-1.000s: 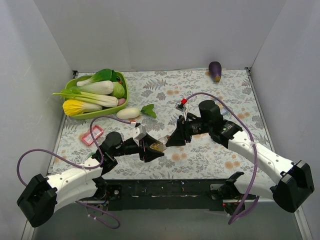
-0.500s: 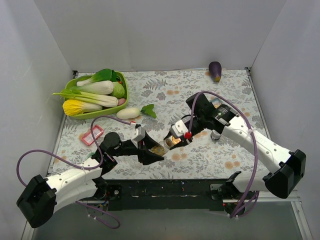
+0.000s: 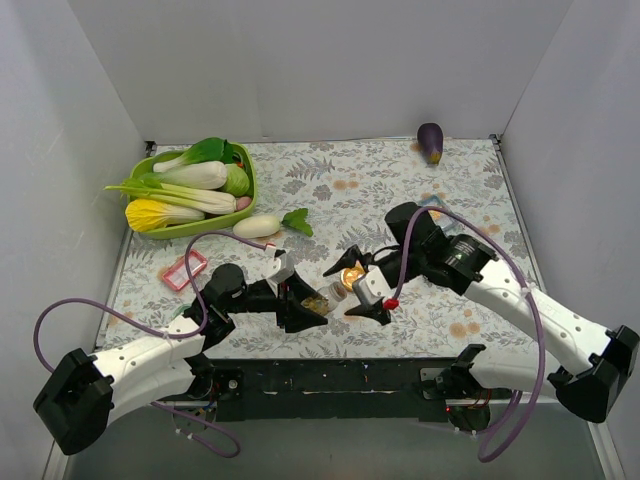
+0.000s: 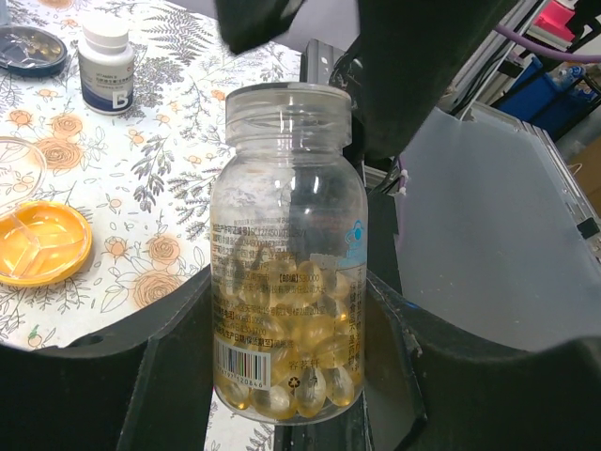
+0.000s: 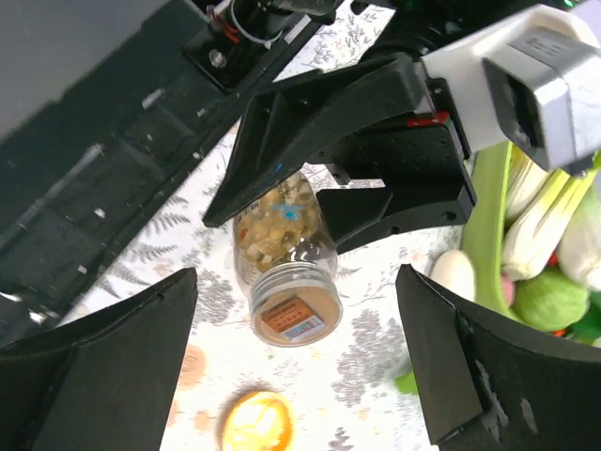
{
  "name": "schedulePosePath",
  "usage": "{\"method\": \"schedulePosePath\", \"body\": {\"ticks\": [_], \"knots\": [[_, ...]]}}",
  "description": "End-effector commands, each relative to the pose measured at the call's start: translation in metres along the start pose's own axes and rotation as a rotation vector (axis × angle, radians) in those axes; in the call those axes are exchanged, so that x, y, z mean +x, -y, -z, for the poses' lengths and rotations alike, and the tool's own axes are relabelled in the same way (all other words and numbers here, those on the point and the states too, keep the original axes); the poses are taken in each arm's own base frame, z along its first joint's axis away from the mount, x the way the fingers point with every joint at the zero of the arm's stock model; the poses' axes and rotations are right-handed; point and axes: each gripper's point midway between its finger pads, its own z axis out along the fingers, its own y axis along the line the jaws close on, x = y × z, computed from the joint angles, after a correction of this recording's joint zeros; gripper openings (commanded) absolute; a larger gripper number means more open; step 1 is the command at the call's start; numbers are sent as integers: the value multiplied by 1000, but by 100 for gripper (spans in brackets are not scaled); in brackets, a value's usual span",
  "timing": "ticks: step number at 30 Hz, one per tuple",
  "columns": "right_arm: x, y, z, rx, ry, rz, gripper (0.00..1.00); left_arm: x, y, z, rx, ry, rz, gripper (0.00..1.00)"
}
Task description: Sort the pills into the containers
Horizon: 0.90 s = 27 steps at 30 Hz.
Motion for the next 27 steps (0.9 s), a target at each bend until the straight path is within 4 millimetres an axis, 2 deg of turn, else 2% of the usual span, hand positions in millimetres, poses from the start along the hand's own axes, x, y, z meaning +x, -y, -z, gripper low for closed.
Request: {"method": "schedulePosePath", "body": {"ticks": [1, 2, 3, 4, 5, 8, 9, 11, 15, 20, 23, 25, 26, 27], "knots": [[-35, 6, 8, 97, 108, -324, 94, -11, 0, 1, -12, 27, -35, 0], [-49, 21, 14, 165, 145, -323, 95, -12, 1, 1, -12, 29, -37, 0], [-48, 36, 22, 325, 162, -616, 95, -13, 1, 1, -16, 31, -41, 0], [-44, 40, 25, 389, 160, -740, 97, -13, 1, 2, -17, 32, -41, 0], [-38, 42, 26, 442, 157, -865, 98, -13, 0, 2, -19, 32, -41, 0], [-35, 31, 17, 387, 174, -1072, 97, -13, 0, 1, -18, 30, -41, 0], [-30, 25, 12, 370, 176, -1192, 96, -13, 0, 1, -17, 28, -38, 0], [-23, 24, 10, 388, 187, -1252, 96, -14, 0, 1, -15, 28, -38, 0], [4, 19, 7, 454, 123, -1337, 96, -16, 1, 1, -18, 34, -44, 0], [12, 16, 3, 460, 109, -1382, 94, -15, 0, 2, -21, 34, -42, 0], [15, 13, 0, 444, 106, -1392, 86, -14, 0, 1, -22, 32, -43, 0], [12, 13, -1, 425, 114, -1392, 74, -16, -1, 1, -23, 33, -46, 0], [8, 12, -2, 403, 123, -1385, 67, -16, -1, 1, -28, 33, -50, 0], [7, 12, -2, 393, 125, -1380, 49, -15, -2, 1, -29, 30, -50, 0]]}}
